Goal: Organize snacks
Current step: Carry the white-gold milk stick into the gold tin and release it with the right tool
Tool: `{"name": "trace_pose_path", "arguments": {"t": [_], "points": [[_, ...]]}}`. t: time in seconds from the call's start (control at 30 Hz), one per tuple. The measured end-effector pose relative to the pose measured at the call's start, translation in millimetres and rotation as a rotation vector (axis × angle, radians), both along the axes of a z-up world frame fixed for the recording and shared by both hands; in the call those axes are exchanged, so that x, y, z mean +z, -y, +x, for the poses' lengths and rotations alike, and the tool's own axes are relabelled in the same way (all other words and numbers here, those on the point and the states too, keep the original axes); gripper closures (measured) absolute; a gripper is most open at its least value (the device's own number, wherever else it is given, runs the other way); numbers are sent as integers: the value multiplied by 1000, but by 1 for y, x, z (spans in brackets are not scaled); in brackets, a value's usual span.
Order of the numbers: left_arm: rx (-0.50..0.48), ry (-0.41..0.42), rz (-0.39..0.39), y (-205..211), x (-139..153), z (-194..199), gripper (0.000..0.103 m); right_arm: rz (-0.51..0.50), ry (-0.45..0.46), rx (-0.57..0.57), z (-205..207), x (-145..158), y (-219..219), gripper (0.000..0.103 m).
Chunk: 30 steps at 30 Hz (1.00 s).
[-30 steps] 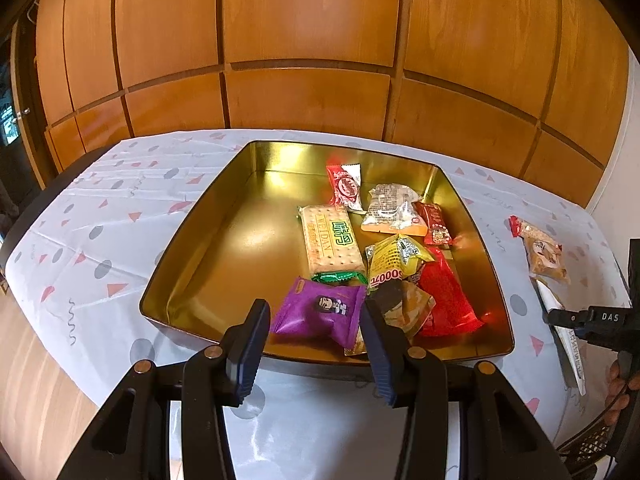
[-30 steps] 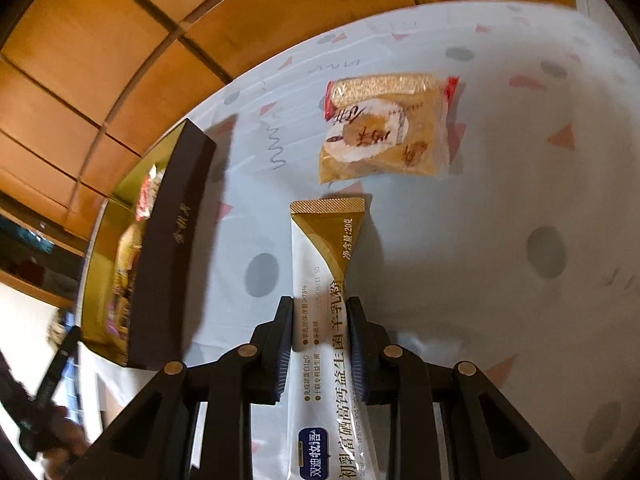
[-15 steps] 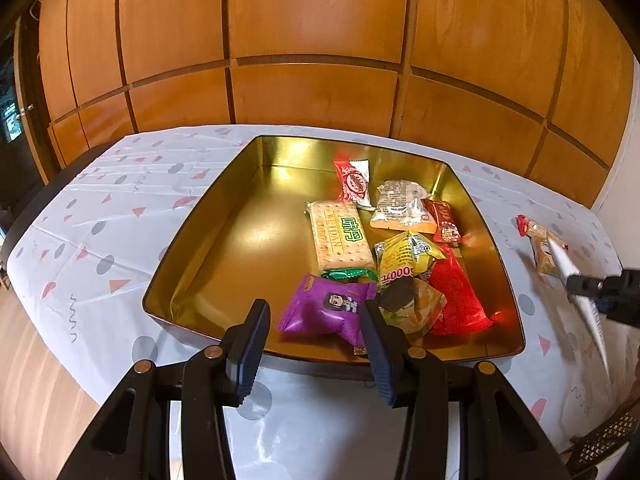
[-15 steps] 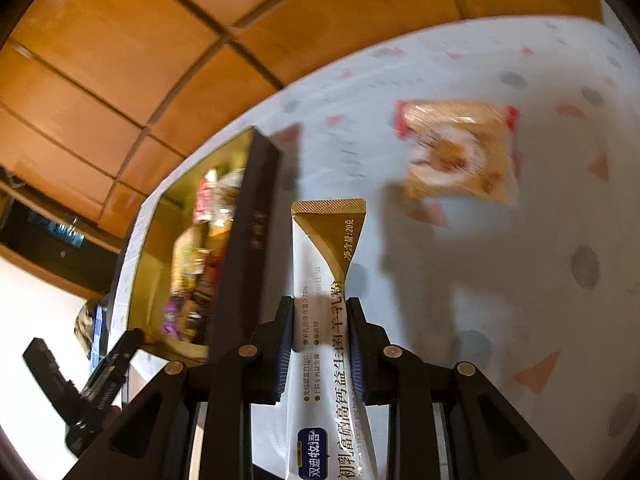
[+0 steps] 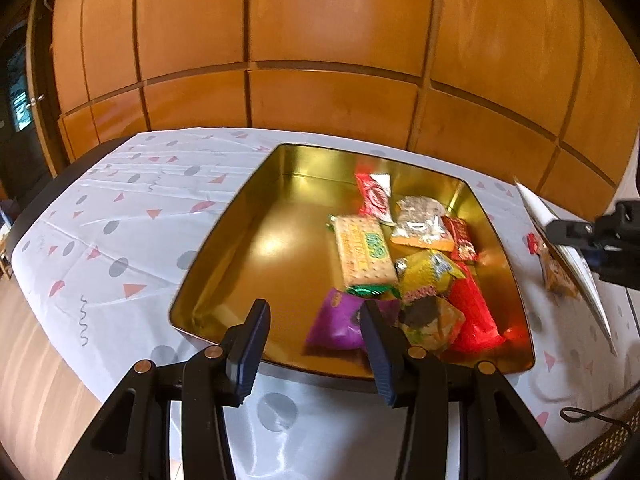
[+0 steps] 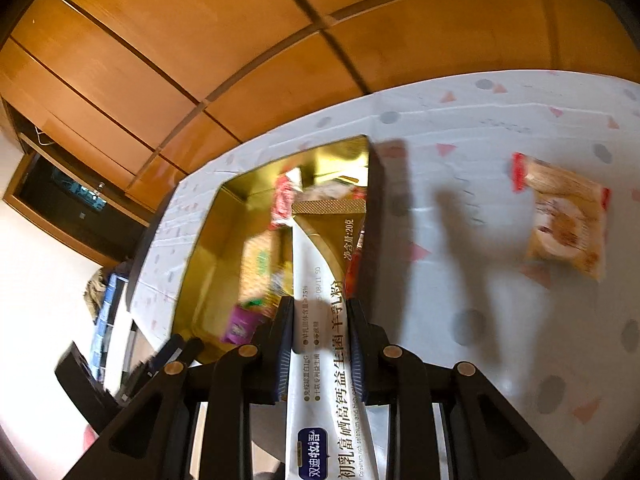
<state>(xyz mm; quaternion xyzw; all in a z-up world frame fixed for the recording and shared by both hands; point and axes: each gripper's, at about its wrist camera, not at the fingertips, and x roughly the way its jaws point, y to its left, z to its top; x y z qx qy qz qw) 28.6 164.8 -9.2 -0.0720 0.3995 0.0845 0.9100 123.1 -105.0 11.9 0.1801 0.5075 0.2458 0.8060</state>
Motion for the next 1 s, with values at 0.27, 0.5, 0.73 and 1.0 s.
{"name": "trace_pose_path", "arguments": {"t": [0.27, 0.5, 0.73, 1.0], "points": [[36, 5, -22, -15, 1, 1, 56, -31, -9, 27, 36, -5, -51, 77], [36, 3, -26, -16, 1, 2, 56, -91, -42, 53, 58, -26, -73, 74], [27, 4, -21, -13, 1, 1, 56, -168, 17, 128, 41, -25, -76, 74], [0, 6, -15, -4, 2, 0, 56, -242, 134, 170, 7, -12, -64, 74]]}}
